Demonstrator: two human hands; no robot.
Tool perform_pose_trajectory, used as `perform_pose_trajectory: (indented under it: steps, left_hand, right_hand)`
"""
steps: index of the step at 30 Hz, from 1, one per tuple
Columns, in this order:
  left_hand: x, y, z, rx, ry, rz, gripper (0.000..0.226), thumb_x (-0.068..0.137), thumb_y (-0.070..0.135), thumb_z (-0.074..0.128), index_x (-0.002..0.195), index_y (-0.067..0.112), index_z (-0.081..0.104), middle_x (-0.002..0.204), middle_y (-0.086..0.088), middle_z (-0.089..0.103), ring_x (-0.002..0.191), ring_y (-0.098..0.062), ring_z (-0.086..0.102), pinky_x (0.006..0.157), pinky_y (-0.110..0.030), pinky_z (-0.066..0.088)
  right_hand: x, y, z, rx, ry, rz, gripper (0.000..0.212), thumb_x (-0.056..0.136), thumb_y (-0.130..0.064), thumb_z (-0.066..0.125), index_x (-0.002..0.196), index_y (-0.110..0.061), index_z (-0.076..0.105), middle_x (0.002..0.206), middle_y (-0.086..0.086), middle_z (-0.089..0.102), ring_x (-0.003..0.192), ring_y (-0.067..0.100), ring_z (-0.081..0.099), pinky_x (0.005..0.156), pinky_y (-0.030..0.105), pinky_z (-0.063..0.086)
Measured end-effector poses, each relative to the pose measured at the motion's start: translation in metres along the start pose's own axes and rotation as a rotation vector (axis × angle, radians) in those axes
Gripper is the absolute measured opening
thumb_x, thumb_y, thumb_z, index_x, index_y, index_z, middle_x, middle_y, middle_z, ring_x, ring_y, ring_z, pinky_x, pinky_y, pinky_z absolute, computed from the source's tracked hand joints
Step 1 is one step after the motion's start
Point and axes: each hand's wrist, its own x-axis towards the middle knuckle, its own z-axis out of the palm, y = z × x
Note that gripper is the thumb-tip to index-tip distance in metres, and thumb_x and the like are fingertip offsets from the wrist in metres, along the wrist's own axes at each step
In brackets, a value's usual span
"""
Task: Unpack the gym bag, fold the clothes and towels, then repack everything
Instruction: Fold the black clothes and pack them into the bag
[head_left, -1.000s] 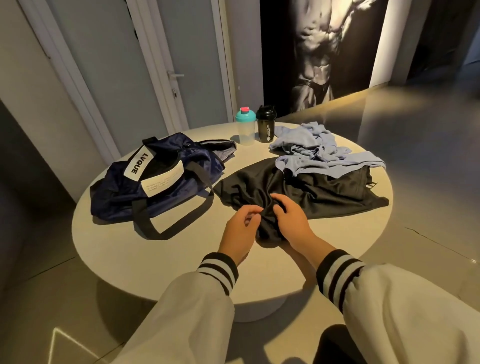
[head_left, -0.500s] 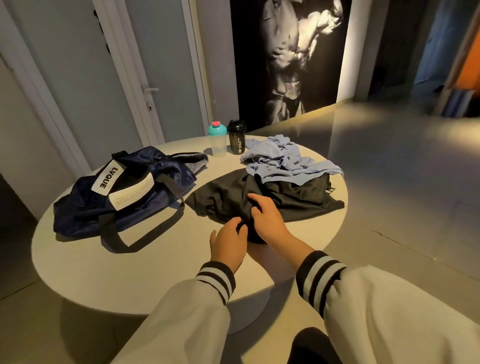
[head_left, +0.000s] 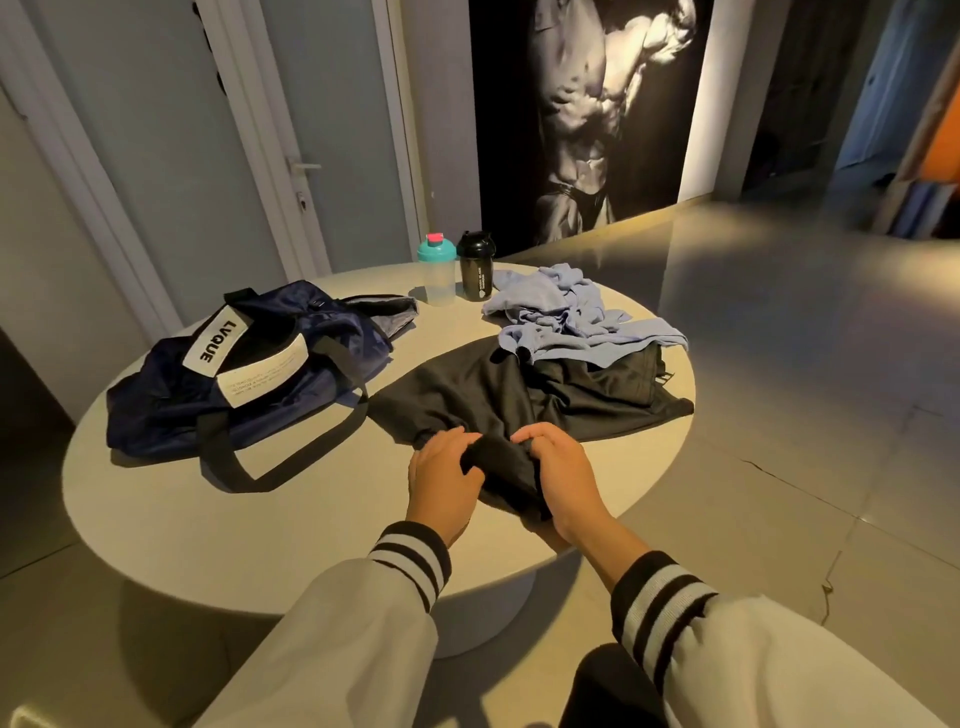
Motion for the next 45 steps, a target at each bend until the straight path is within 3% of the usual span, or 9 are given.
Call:
perform_pose_trajectory:
  steps: [6,11,14,17,20,27,34,41,45]
  left_hand:
    - [-0.008,0.003,-0.019,-0.324,0.214,-0.238,0.038,0.104,0.012,0.043,0.136,0.027,0.056,0.134,-0.002,0.058,0.116,-0.021,0.056,0.107,-0.047,0.048]
    - [-0.01,0.003,-0.039,-0.349,0.178,-0.226,0.035,0.106,0.015,0.045,0.136,0.024,0.058,0.136,-0.004,0.06,0.124,-0.026,0.057,0.108,-0.047,0.048]
    - [-0.018,-0.001,-0.057,-0.435,-0.01,-0.176,0.036,0.103,0.013,0.051,0.137,0.023,0.058,0.132,-0.002,0.061,0.123,-0.022,0.059,0.105,-0.043,0.05]
    - [-0.016,-0.013,-0.071,-0.538,-0.058,-0.187,0.042,0.099,0.006,0.051,0.135,0.026,0.058,0.13,-0.001,0.063,0.117,-0.021,0.061,0.102,-0.043,0.053]
    - [0.005,-0.036,-0.086,-0.616,0.094,-0.405,0.031,0.099,0.033,0.056,0.128,0.03,0.063,0.125,-0.007,0.067,0.113,-0.028,0.064,0.1,-0.05,0.052]
    - [0.071,-0.123,-0.127,0.458,0.048,-0.418,0.086,0.089,0.05,0.065,0.159,0.031,0.019,0.166,-0.013,0.017,0.152,-0.042,0.007,0.122,-0.057,0.017]
    - [0.105,-0.148,-0.159,0.426,0.048,-0.423,0.098,0.085,0.031,0.079,0.16,0.031,0.015,0.166,-0.02,-0.006,0.153,-0.044,0.003,0.123,-0.057,0.017]
    - [0.098,-0.174,-0.144,0.439,0.328,-0.238,0.065,0.09,-0.004,0.059,0.15,0.007,0.038,0.152,-0.018,0.042,0.139,-0.034,0.042,0.112,-0.034,0.039]
    - [0.083,-0.118,-0.154,0.364,0.032,-0.27,0.053,0.106,0.03,0.041,0.155,0.016,0.028,0.156,-0.015,0.037,0.144,-0.031,0.036,0.119,-0.038,0.028]
  right_hand:
    - [0.009,0.006,0.003,-0.179,0.065,-0.143,0.046,0.105,-0.026,0.045,0.15,-0.024,0.038,0.145,0.0,0.039,0.132,0.018,0.042,0.109,0.03,0.036]
    - [0.037,-0.003,0.013,-0.286,-0.111,0.041,0.054,0.103,-0.055,0.031,0.154,-0.038,0.03,0.159,-0.004,0.035,0.147,0.025,0.03,0.123,0.049,0.018]
    - [0.054,-0.02,0.025,-0.089,-0.196,0.108,0.052,0.104,-0.054,0.035,0.153,-0.037,0.033,0.16,-0.009,0.031,0.148,0.021,0.029,0.122,0.042,0.024]
    - [0.053,-0.025,0.055,-0.276,-0.274,-0.016,0.047,0.103,-0.051,0.041,0.15,-0.044,0.035,0.158,-0.006,0.036,0.144,0.023,0.035,0.12,0.047,0.029]
    - [0.049,-0.02,0.089,-0.441,-0.334,-0.127,0.052,0.1,-0.056,0.041,0.15,-0.043,0.033,0.158,-0.006,0.037,0.143,0.024,0.037,0.118,0.056,0.026]
    - [0.066,-0.021,0.151,-0.374,-0.42,-0.046,0.052,0.108,-0.043,0.025,0.157,-0.026,0.025,0.164,-0.001,0.025,0.149,0.021,0.026,0.121,0.034,0.018]
    - [0.088,-0.023,0.201,-0.317,-0.43,-0.01,0.053,0.108,-0.043,0.032,0.158,-0.028,0.022,0.164,-0.001,0.026,0.149,0.023,0.028,0.119,0.033,0.021]
    - [0.083,-0.01,0.222,-0.318,-0.26,-0.1,0.047,0.106,-0.032,0.044,0.152,-0.023,0.039,0.152,0.002,0.045,0.138,0.023,0.044,0.113,0.032,0.032]
    - [0.076,-0.007,0.216,-0.393,-0.243,-0.14,0.046,0.108,-0.031,0.036,0.153,-0.019,0.037,0.151,0.008,0.045,0.143,0.029,0.032,0.119,0.042,0.027]
